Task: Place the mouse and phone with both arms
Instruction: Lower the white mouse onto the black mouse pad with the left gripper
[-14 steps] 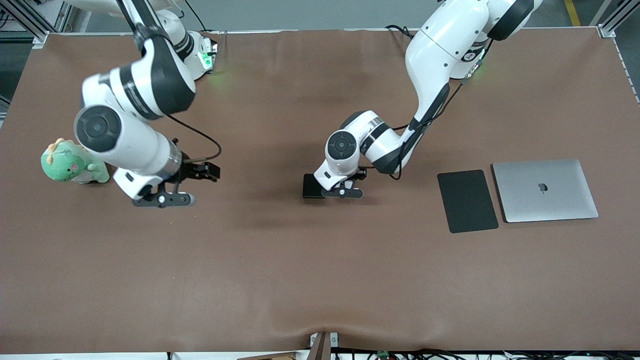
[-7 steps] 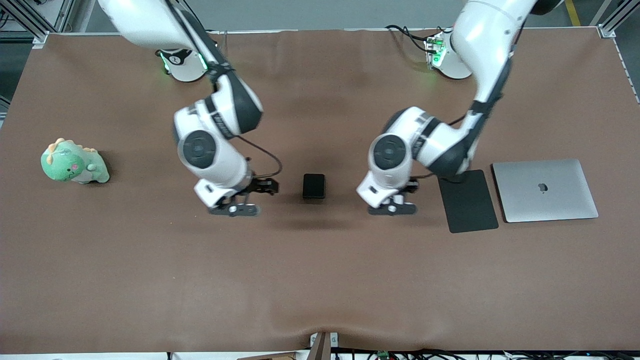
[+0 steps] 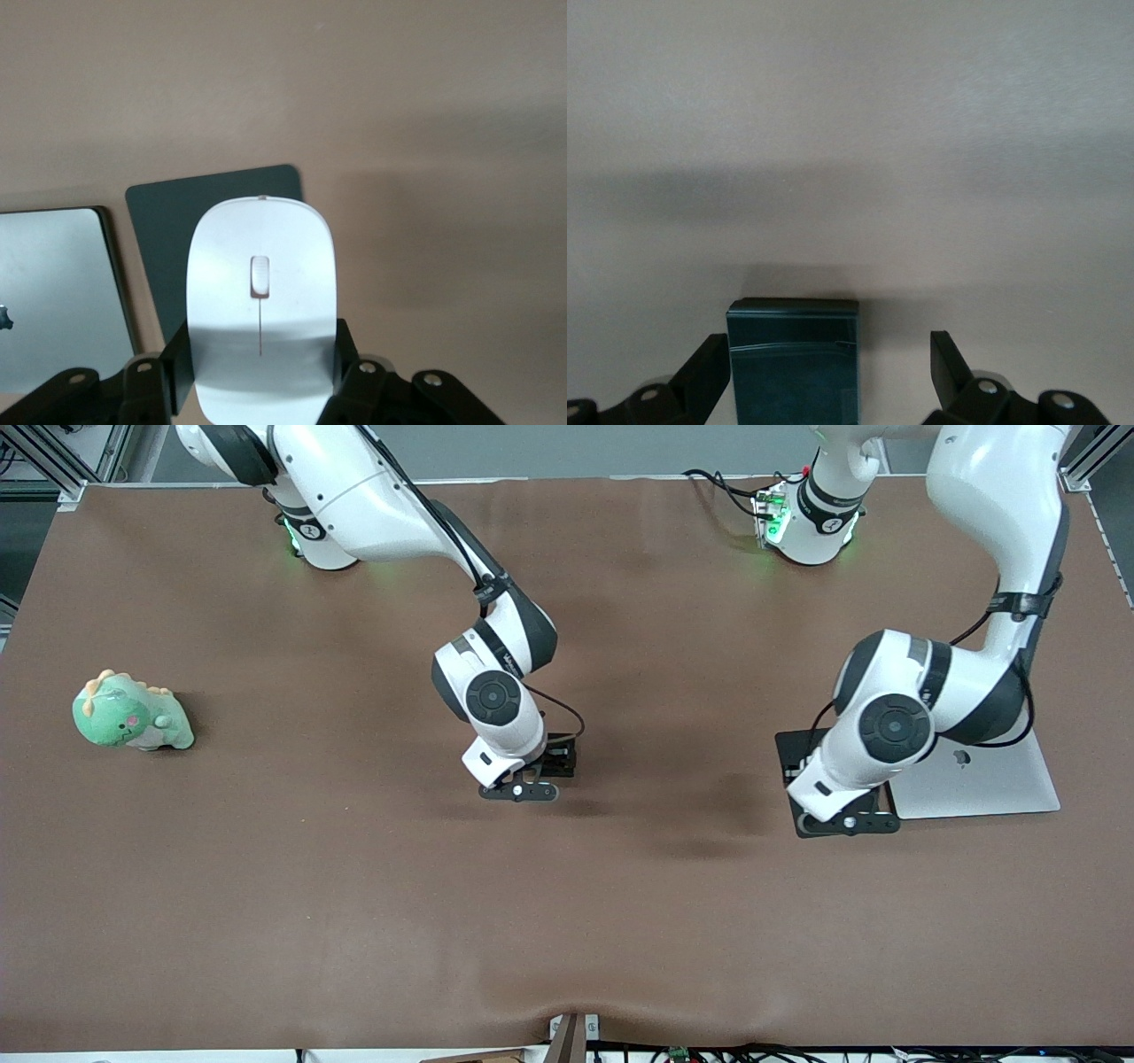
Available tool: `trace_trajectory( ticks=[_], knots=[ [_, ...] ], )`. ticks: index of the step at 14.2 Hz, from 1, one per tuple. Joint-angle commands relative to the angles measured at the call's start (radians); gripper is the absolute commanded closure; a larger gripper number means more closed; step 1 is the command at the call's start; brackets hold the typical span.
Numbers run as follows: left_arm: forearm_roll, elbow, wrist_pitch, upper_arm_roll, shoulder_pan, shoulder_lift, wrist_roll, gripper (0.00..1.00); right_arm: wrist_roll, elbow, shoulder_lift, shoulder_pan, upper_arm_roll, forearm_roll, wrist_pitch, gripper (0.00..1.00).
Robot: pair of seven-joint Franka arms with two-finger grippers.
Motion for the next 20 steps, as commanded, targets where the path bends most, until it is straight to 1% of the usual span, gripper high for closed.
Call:
trace_trajectory(
  ticks=[1,3,5,6,10,14,17,19,20],
  knots=[
    [0.008,-0.133,0.092,-0.04,0.113,-0.058,0.083,0.73,0.013,0.082,0.064,0.045,-0.011,-0.005,-0.018,0.0],
    [0.008,-0.208,0.221,-0.049,0.146,-0.046,0.105,0.73,0.013,0.092,0.087,0.062,-0.012,-0.011,-0.013,0.0],
    [0.012,-0.258,0.295,-0.049,0.19,-0.037,0.143,0.73,0.013,0.09,0.095,0.073,-0.014,-0.022,0.007,0.0],
    [0.012,-0.271,0.31,-0.049,0.213,-0.03,0.154,0.73,0.013,0.09,0.095,0.073,-0.014,-0.026,0.007,0.0],
    [0.003,-0.325,0.365,-0.049,0.229,-0.02,0.134,0.73,0.012,0.087,0.095,0.071,-0.015,-0.048,0.007,0.0],
    [-0.027,-0.334,0.413,-0.051,0.235,0.014,0.133,0.72,0.012,0.089,0.089,0.067,-0.015,-0.051,-0.002,0.0],
    [-0.027,-0.334,0.462,-0.051,0.249,0.06,0.131,0.69,0.012,0.089,0.089,0.064,-0.017,-0.051,-0.002,0.0],
    [-0.027,-0.332,0.468,-0.049,0.252,0.071,0.134,0.62,0.013,0.087,0.089,0.059,-0.017,-0.051,-0.001,0.0],
    [-0.027,-0.331,0.468,-0.049,0.25,0.072,0.134,0.55,0.015,0.086,0.092,0.056,-0.017,-0.051,0.002,0.0]
  ],
)
